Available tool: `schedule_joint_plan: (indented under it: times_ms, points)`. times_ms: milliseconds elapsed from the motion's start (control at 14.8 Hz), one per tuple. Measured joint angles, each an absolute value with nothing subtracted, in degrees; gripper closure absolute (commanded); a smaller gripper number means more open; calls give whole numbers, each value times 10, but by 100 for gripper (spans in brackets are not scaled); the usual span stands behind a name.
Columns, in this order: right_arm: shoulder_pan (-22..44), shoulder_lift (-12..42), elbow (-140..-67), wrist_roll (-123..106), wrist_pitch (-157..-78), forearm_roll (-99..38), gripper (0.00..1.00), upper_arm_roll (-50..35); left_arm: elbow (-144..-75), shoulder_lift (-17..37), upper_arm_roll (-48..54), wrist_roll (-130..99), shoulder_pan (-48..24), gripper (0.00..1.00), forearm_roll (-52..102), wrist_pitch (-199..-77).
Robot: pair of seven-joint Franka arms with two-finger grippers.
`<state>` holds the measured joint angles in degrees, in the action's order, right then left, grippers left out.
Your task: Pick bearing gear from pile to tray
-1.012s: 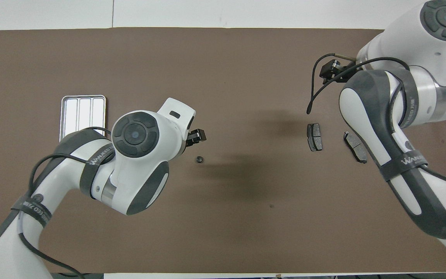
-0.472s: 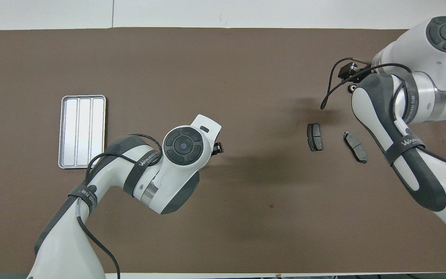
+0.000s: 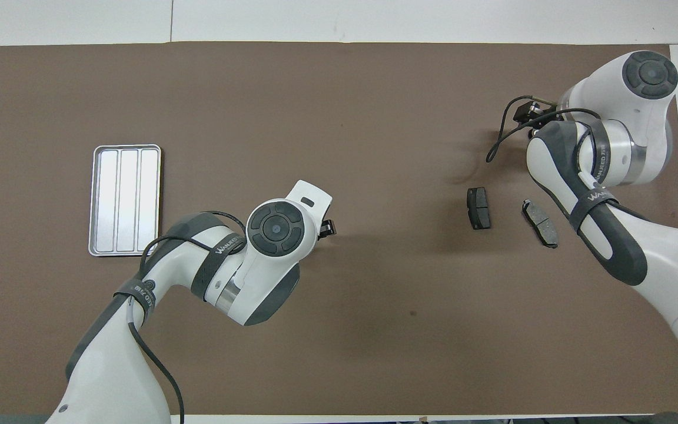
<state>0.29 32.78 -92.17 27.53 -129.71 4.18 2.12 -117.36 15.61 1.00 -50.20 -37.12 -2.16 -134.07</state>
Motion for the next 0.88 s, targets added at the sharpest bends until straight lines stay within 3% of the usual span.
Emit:
schedule_joint_plan:
  times_ms: [675,810,877]
  points:
    - [-4,344,-920,276,-1318,42,1,21,-1196,156,11,-500,-371,6,-22,-1383]
    - [-5,345,-920,276,-1318,42,3,21,-1197,157,11,-500,-371,19,-22,-1387]
    - [-5,345,-920,276,-1318,42,5,20,-1197,157,11,-500,-371,32,-22,-1388]
